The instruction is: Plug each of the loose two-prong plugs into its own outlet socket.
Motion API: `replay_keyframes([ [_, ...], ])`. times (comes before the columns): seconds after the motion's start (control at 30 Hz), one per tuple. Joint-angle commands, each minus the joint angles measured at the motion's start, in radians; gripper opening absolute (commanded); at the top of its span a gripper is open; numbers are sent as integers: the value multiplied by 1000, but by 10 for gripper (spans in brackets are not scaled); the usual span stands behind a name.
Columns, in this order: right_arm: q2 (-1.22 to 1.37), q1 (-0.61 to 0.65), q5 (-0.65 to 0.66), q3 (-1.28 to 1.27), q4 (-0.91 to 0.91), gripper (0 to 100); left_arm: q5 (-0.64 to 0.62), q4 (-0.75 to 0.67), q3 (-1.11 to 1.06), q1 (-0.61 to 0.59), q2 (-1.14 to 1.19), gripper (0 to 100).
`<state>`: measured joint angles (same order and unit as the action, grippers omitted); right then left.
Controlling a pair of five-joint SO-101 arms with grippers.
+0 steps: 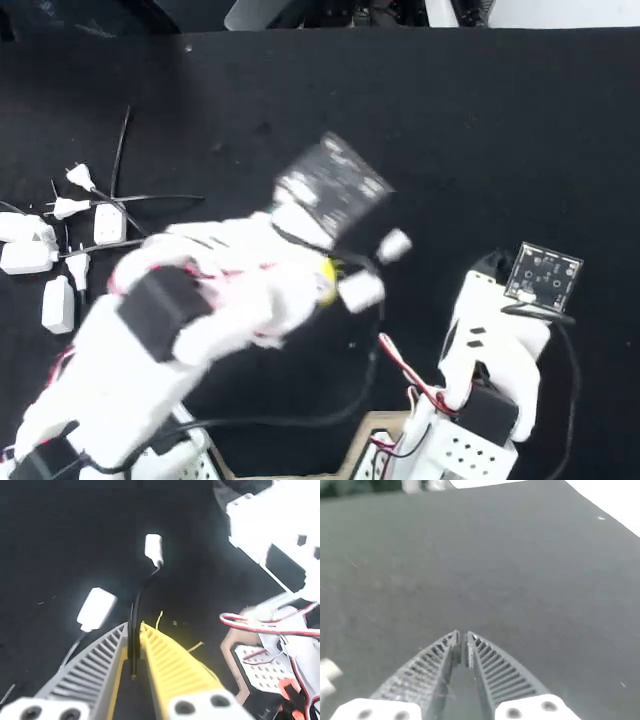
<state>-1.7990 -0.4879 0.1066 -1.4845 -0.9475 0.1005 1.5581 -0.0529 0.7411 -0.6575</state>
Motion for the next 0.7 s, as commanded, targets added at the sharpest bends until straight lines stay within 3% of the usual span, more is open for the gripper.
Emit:
replay_keyframes([
  [0.0, -47, -87, 109, 35, -43, 15, -15, -152, -134, 64, 29, 29],
  [0.27, -47, -190, 252, -22, -75, 15, -15, -436, -398, 61, 46, 30],
  [0.4, -47, -189, 292, -59, -75, 16, -15, -440, -410, 61, 58, 41],
  [0.47, -47, -189, 316, -79, -75, 22, -15, -437, -421, 59, 57, 97],
  [0.6, -47, -189, 334, -113, -75, 157, -15, -410, -392, 8, 46, 258],
  [0.67, -47, -189, 334, -124, -75, 218, -15, -339, -338, -28, 46, 273],
])
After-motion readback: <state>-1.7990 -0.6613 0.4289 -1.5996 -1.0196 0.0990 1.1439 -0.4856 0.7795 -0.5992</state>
